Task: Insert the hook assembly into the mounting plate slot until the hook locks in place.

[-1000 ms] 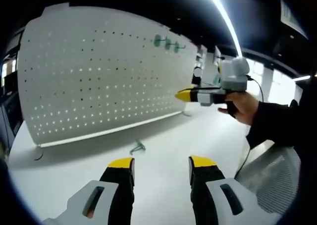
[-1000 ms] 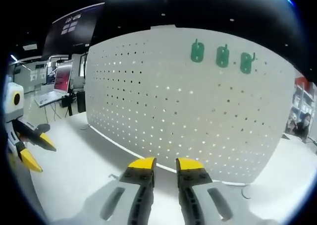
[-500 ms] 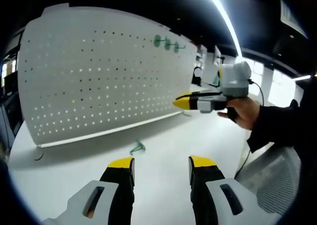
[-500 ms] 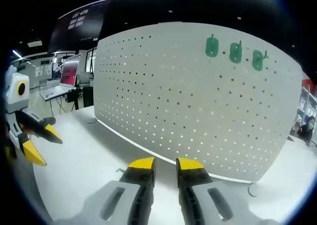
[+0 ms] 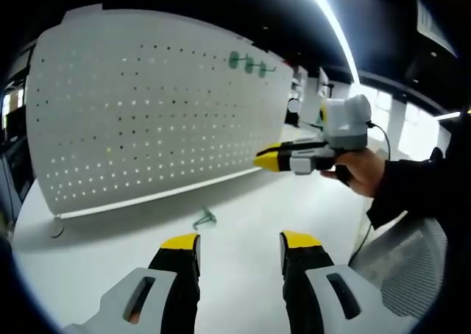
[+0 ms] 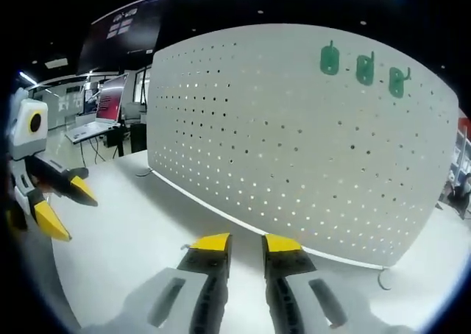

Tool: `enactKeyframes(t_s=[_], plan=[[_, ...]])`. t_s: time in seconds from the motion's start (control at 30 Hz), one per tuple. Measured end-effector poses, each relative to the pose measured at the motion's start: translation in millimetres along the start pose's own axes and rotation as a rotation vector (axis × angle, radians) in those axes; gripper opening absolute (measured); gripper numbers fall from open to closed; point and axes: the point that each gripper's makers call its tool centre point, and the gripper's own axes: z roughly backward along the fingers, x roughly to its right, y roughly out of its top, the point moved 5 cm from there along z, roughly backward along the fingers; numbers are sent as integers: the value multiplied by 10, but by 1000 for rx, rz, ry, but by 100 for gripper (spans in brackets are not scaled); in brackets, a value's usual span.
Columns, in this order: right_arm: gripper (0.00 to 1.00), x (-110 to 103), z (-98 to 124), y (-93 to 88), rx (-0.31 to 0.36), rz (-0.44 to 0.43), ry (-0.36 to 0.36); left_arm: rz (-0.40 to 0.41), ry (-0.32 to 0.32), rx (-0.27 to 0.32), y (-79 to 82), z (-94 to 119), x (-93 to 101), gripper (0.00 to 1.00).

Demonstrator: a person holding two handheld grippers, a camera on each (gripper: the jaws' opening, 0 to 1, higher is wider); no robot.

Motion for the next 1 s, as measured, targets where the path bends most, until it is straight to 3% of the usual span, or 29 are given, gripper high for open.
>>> enactKeyframes(t_s=[1.0], plan=[[15,-170,-163,-181,-64,12,83,-2,15,-11,-14,0,-44,44]])
